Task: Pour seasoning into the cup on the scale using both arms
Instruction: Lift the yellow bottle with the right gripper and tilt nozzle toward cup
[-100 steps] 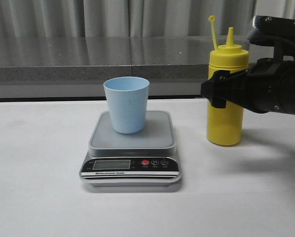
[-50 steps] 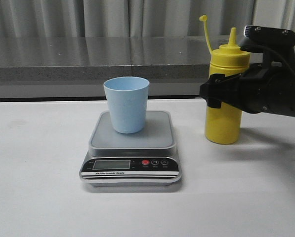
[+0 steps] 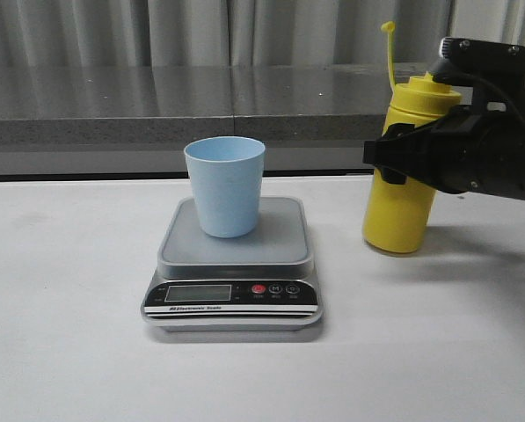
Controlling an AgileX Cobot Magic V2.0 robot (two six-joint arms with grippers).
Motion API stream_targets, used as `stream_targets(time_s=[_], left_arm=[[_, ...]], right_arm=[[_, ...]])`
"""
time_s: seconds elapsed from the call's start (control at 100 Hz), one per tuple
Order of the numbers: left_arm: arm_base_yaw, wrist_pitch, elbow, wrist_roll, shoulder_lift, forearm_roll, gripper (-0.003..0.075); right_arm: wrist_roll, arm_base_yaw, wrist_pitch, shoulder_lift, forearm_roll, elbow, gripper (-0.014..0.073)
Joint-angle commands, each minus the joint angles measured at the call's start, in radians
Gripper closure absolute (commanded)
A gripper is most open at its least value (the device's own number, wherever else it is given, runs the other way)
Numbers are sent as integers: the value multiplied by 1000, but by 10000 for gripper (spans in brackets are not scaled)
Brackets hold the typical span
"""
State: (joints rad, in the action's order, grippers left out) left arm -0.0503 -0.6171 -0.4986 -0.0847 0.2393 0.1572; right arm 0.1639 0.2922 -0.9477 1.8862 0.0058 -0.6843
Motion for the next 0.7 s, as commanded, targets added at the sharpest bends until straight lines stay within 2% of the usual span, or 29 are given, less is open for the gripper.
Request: stream_targets(time_s=[0.0, 0.2, 0.53, 0.69], left_arm=[[3, 74, -27, 10, 11, 9, 741], [3, 74, -27, 10, 11, 9, 741], [3, 74, -27, 10, 11, 9, 741], [3, 74, -27, 10, 11, 9, 741]], right_arm=[[-20, -5, -82, -44, -31, -23, 652], [-52, 6, 27, -122, -80, -25, 652], [-385, 78, 409, -266, -106, -120, 652], [-431, 120, 592, -270, -198, -204, 652]])
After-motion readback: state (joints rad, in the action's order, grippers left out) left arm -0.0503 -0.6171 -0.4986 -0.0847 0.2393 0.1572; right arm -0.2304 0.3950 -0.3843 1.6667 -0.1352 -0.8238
